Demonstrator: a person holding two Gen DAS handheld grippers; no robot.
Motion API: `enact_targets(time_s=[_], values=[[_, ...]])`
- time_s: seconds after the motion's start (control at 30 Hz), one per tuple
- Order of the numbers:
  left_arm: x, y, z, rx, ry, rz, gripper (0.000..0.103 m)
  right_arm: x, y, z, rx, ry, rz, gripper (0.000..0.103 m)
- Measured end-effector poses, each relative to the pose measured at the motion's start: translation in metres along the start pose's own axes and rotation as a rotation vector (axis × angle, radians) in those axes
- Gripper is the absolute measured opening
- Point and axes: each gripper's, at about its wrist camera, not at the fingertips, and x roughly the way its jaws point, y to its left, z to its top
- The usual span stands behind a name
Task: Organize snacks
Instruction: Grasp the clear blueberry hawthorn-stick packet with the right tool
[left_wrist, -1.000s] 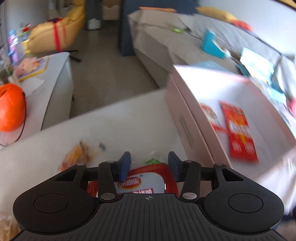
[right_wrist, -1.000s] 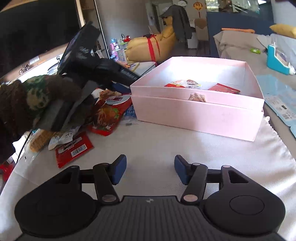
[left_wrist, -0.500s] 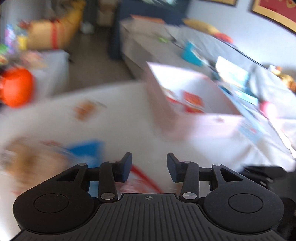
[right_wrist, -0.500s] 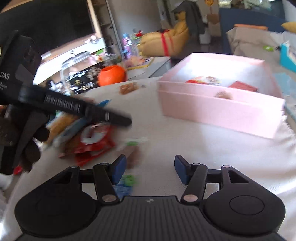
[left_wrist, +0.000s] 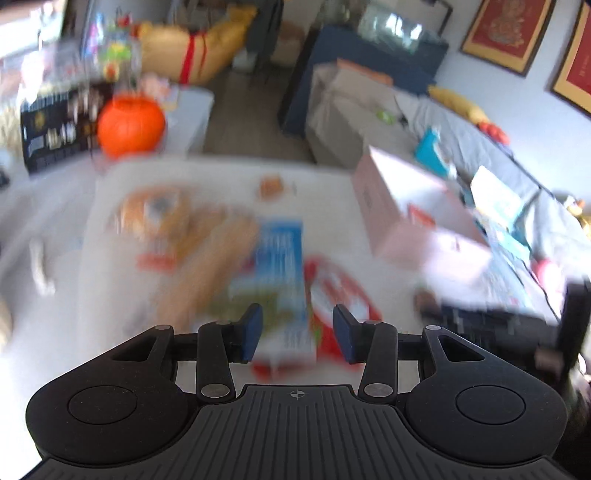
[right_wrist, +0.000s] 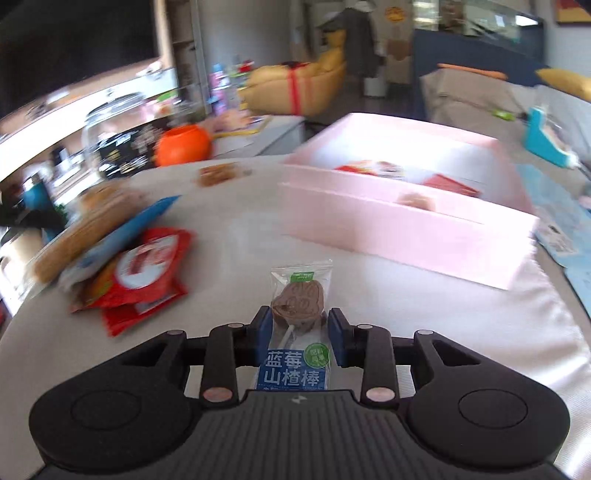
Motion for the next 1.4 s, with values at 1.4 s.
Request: enact_targets(time_s=[1.4], values=[[0.034,-0.093,-0.031,0.357,0.0,-0.051,0.047,0.01,0.012,0.035,-0.068,0.044,0.113,0.048]])
